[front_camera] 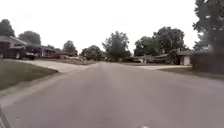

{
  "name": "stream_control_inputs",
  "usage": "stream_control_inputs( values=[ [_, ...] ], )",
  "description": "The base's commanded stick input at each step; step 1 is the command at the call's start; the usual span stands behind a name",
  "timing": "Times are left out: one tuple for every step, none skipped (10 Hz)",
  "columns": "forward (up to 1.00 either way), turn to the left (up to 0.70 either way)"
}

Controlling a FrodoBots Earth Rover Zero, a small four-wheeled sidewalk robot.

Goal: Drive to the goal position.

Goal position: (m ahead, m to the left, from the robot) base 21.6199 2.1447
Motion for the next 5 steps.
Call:
stream_control_inputs(
  values=[
    [0.7,0.0],
    [0.7,0.04],
    [0.7,0.26],
    [0.7,0.35],
    [0.7,0.35]
  ],
)
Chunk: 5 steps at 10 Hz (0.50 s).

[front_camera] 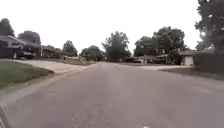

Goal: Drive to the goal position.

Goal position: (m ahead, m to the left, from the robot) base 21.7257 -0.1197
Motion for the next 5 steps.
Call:
stream_control_inputs(
  values=[
    [0.7,0.35],
    [0.7,0.35],
    [0.7,0.35],
    [0.7,0.35],
    [0.7,0.35]
  ],
)
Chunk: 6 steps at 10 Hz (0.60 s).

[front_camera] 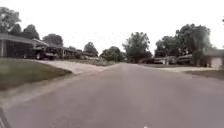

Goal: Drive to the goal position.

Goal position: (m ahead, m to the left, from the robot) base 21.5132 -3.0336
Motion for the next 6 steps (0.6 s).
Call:
stream_control_inputs(
  values=[
    [0.7,0.35],
    [0.7,0.22],
    [0.7,0.0],
    [0.7,0.0],
    [0.7,0.0],
    [0.7,0.0]
  ],
)
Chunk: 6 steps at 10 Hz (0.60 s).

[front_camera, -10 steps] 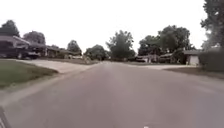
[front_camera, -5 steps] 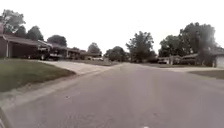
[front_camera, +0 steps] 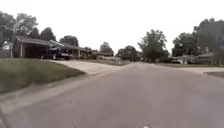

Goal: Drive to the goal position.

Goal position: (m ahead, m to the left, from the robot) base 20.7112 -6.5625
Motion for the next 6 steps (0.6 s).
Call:
stream_control_inputs(
  values=[
    [0.7,0.0],
    [0.7,0.0],
    [0.7,0.0],
    [0.7,0.0],
    [0.7,0.0],
    [0.7,0.0]
  ],
)
